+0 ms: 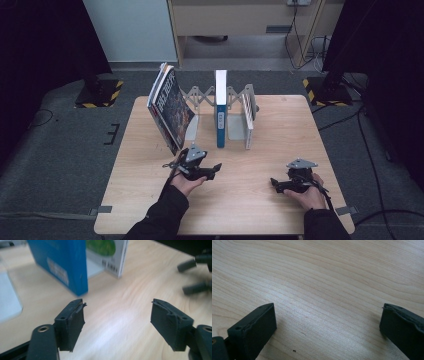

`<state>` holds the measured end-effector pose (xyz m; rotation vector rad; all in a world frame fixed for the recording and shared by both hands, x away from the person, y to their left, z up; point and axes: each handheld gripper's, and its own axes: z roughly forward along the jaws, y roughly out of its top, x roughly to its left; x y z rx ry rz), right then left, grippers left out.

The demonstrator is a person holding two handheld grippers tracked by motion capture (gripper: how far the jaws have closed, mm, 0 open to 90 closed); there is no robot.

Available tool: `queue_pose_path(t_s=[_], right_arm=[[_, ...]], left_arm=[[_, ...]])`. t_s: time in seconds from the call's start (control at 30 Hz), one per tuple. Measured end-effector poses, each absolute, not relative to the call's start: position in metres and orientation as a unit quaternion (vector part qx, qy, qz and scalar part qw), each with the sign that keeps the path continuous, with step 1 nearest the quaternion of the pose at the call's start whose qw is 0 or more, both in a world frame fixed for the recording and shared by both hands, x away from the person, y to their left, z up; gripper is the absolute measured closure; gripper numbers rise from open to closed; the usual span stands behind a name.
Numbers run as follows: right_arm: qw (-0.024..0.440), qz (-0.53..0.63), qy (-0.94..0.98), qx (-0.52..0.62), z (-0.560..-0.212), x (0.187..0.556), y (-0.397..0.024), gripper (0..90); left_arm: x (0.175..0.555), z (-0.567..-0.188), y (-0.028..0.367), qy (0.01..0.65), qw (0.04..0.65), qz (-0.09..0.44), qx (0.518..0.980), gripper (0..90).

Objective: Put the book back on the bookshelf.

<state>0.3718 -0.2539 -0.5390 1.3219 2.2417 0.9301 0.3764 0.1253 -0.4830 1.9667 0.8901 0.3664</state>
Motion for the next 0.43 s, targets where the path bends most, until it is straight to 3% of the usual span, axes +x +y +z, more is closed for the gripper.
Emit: queue_pose_path(t_s=[0.23, 0.43], right_arm=[[0.188, 0.33, 0.797, 0.47, -0.539, 0.372, -0.254, 0.9], [0.19, 0.332, 0.794, 0.472, -0.539, 0.372, -0.254, 1.8]], left_arm=[[0.362, -0.498, 0.172, 0.403, 0.444, 0.121, 0.791, 21.2], [0.352, -0.511, 0.21, 0.429, 0.408, 0.131, 0.795, 19.3]])
